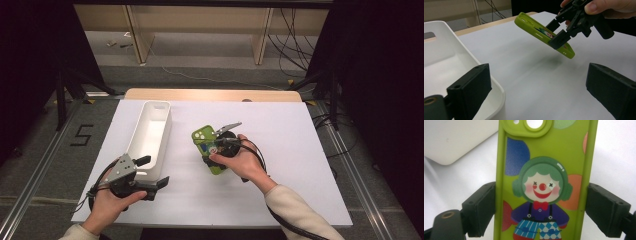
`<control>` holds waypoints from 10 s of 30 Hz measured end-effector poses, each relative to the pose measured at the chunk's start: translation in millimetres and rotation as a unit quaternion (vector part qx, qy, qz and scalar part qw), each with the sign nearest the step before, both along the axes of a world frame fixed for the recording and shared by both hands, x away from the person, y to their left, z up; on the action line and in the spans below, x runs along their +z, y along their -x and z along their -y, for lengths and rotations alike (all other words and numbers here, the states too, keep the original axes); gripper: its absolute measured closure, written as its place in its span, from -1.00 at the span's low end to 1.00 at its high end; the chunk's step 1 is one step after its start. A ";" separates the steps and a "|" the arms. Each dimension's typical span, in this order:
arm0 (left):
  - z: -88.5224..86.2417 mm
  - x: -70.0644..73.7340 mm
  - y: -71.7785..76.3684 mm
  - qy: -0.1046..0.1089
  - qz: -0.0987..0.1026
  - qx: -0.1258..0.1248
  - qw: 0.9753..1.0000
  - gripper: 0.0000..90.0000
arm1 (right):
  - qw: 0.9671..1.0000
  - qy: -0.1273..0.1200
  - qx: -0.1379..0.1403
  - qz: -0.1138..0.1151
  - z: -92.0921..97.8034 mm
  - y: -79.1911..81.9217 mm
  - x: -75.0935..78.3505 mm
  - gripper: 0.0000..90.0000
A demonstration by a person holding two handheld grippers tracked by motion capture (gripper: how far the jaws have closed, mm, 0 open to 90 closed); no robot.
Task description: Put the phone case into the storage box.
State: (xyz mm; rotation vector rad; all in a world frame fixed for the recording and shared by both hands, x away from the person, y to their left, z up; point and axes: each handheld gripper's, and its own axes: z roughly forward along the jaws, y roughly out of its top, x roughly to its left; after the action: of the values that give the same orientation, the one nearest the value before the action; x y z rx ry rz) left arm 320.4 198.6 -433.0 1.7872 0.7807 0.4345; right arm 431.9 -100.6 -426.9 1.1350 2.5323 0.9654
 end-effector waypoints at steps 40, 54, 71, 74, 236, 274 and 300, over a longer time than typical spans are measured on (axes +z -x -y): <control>-1.0 0.2 0.1 0.001 0.001 0.006 1.000 -0.86 | 0.991 -0.094 0.018 0.092 24.5 22.1 5.7 -0.64; 5.5 8.7 -3.8 0.021 0.001 0.010 1.000 -0.82 | 0.989 -0.099 0.020 0.112 40.0 28.4 6.5 -0.63; 44.0 27.3 -31.8 0.028 0.019 -0.014 0.999 -0.79 | 0.984 -0.113 0.029 0.133 53.0 37.0 10.3 -0.63; 51.5 28.7 -37.1 0.027 0.021 -0.020 0.999 -0.79 | 0.984 -0.114 0.029 0.137 56.7 38.5 10.2 -0.63; 130.0 29.5 -106.0 0.016 -0.006 -0.222 0.975 0.72 | 0.980 -0.120 0.052 0.148 72.7 23.4 -3.7 -0.65; 130.7 29.6 -107.7 -0.018 -0.015 -0.311 0.950 0.71 | 0.979 -0.121 0.113 0.118 72.2 29.4 -6.7 -0.61; 129.7 27.8 -107.6 -0.035 -0.010 -0.351 0.936 0.71 | 0.977 -0.116 0.145 0.101 71.2 31.1 -11.1 -0.57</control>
State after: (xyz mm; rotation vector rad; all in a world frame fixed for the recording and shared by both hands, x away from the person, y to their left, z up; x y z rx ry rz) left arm 428.0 68.9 -405.2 1.9963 0.1005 -0.0361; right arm 400.8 -171.8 -437.9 0.6836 2.5080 1.4029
